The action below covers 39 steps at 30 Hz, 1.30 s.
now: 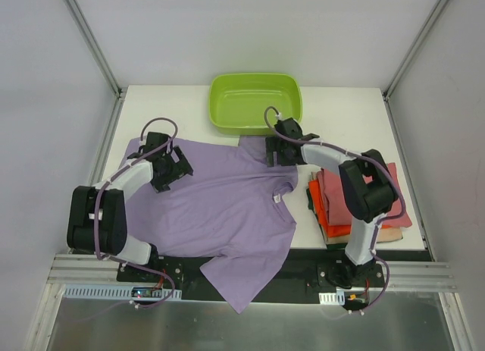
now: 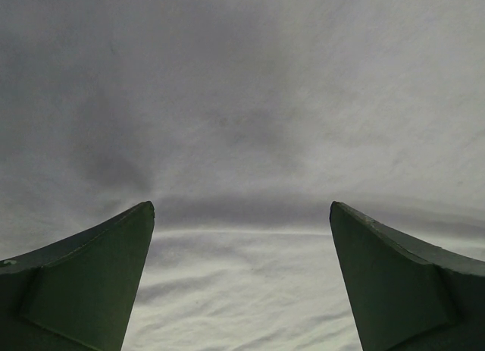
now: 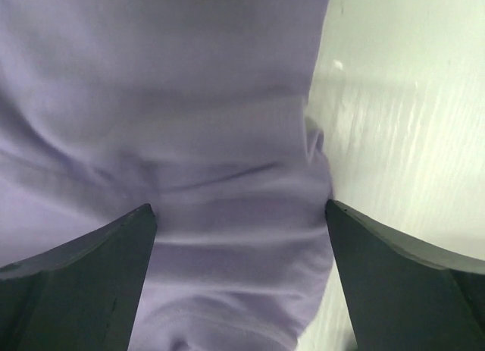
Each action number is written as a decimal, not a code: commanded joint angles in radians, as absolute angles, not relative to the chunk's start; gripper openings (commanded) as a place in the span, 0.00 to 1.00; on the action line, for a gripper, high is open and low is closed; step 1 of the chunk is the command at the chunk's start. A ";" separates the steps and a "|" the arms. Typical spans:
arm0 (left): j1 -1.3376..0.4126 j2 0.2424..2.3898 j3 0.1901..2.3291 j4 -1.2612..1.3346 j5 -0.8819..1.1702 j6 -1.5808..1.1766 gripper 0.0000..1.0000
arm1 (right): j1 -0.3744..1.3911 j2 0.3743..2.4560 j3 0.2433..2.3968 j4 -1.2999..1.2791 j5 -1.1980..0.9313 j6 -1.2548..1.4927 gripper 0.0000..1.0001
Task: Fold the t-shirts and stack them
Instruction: Flatten out the tshirt
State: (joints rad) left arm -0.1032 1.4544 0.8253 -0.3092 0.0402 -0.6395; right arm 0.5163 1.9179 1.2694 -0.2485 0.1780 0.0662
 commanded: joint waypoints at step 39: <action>-0.110 1.858 1.173 -0.259 0.221 -0.607 0.99 | 0.433 1.861 1.179 -0.299 -0.034 0.015 0.96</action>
State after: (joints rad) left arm -0.1059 1.7908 1.1149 -0.2646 0.1970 -0.6430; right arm 0.4934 1.8030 1.1240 -0.2417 -0.0875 0.1005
